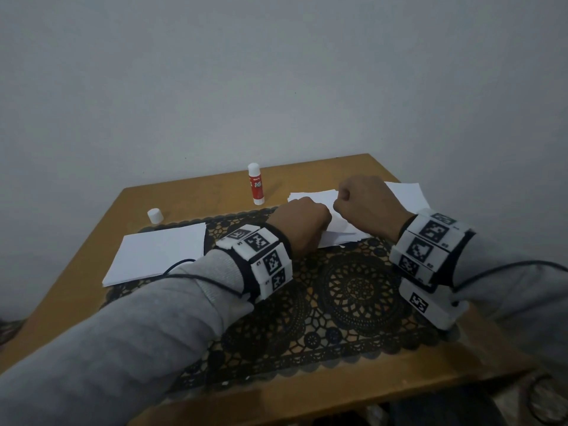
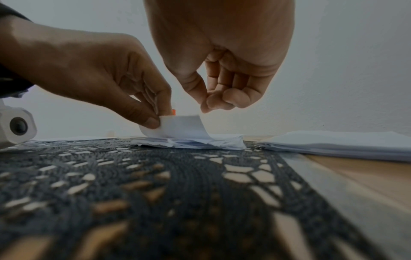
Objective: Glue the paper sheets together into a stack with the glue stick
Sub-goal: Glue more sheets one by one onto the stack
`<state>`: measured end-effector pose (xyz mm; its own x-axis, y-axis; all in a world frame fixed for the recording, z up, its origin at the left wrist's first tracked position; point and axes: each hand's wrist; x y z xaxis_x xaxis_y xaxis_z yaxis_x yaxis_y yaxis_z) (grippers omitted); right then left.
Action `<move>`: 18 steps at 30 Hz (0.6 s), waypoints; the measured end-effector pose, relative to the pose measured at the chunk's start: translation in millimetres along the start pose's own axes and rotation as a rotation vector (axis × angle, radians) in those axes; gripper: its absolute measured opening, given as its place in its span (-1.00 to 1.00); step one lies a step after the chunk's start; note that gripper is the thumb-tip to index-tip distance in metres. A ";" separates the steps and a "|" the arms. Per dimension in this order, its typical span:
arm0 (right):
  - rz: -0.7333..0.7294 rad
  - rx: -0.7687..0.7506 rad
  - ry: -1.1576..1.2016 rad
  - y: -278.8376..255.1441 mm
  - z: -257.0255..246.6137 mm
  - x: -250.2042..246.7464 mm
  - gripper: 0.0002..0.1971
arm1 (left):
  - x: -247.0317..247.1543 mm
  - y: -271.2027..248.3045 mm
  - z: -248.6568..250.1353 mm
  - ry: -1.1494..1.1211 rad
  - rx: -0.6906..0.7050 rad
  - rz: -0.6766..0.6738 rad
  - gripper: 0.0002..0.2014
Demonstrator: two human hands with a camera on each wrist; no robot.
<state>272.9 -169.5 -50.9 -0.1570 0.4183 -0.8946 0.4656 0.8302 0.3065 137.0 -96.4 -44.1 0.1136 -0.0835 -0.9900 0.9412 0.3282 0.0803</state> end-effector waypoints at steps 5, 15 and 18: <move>0.005 0.009 0.016 -0.2 0.8 -1.4 -0.77 | -7.5 -17.4 -6.1 -0.070 -0.026 0.040 -0.83; -0.039 -0.017 0.027 -2.6 0.3 -2.7 -0.77 | -26.0 -71.3 -23.2 -0.165 -0.068 0.090 -0.88; -0.044 -0.029 0.036 -3.7 0.0 -2.2 -0.76 | -30.4 -92.3 -31.4 -0.227 -0.075 0.065 -0.84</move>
<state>271.5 -173.5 -50.0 -0.2082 0.3935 -0.8954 0.4319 0.8584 0.2768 36.7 -94.6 -25.0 0.2499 -0.2668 -0.9308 0.9044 0.4076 0.1260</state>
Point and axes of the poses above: each hand's wrist, its own y-axis towards the middle knuckle, its own x-axis out of the palm, z = x × y, and after that the axes turned 8 degrees about -y, right-handed
